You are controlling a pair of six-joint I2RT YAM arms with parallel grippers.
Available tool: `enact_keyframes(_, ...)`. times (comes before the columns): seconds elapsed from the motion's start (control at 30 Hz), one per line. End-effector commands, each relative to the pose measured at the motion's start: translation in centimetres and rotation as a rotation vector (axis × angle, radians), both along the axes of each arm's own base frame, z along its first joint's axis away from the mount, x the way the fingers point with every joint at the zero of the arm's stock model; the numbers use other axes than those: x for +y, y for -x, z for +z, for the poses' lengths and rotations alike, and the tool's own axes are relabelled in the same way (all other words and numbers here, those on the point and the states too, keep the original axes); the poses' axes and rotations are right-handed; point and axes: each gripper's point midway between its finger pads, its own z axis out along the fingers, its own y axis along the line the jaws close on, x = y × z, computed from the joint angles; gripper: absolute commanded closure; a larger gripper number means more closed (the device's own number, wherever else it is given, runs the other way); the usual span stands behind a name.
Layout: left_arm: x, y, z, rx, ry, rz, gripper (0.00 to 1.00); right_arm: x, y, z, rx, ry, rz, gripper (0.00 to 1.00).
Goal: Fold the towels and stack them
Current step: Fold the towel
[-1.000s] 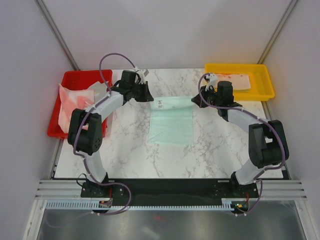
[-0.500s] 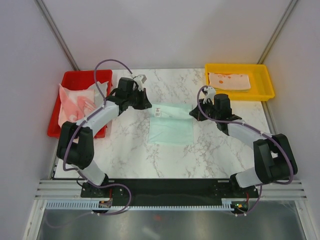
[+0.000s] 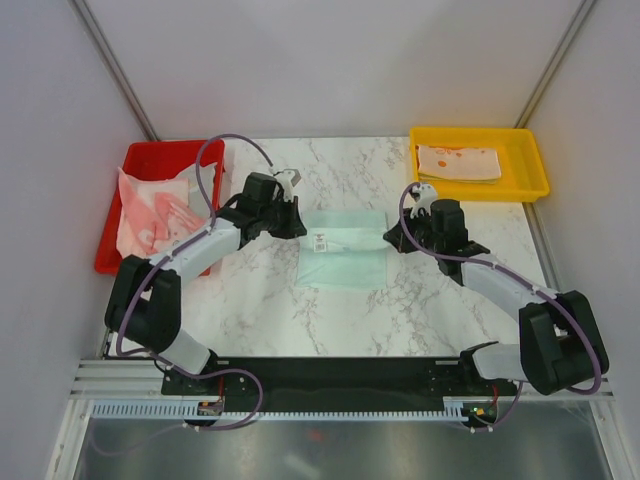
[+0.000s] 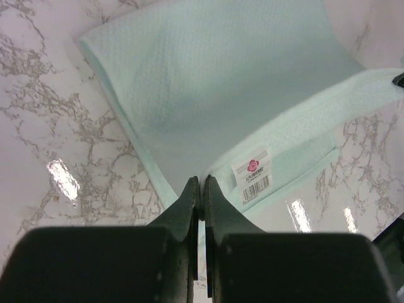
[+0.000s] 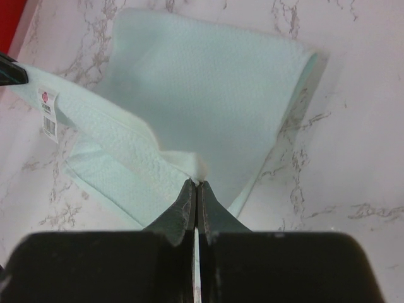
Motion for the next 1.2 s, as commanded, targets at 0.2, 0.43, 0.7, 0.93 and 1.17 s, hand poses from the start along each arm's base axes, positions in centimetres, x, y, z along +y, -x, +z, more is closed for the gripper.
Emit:
enact_keyframes(0.2,0.8,-0.2,0.6,-0.063,-0.057,0.074,0.98,0.1,1.3,0.0,-0.003,-0.004,-0.018,1.0)
enact_keyframes(0.43,1.6,0.3,2.1,-0.102,-0.079,0.107,0.98,0.1,1.8,1.2,-0.012,-0.021,-0.016,1.0)
enact_keyframes(0.7,0.9,2.4,-0.6,-0.062,-0.154,0.103,0.98,0.6,4.1,-0.6,0.037,-0.075,-0.015,1.0)
enact_keyframes(0.93,2.0,3.5,-2.2,-0.061,-0.204,0.159,0.98,0.4,5.7,-2.7,0.08,-0.091,-0.03,1.0)
enact_keyframes(1.17,2.7,3.8,-2.4,-0.067,-0.227,0.197,0.98,0.6,6.2,-3.2,0.096,-0.114,-0.03,1.0)
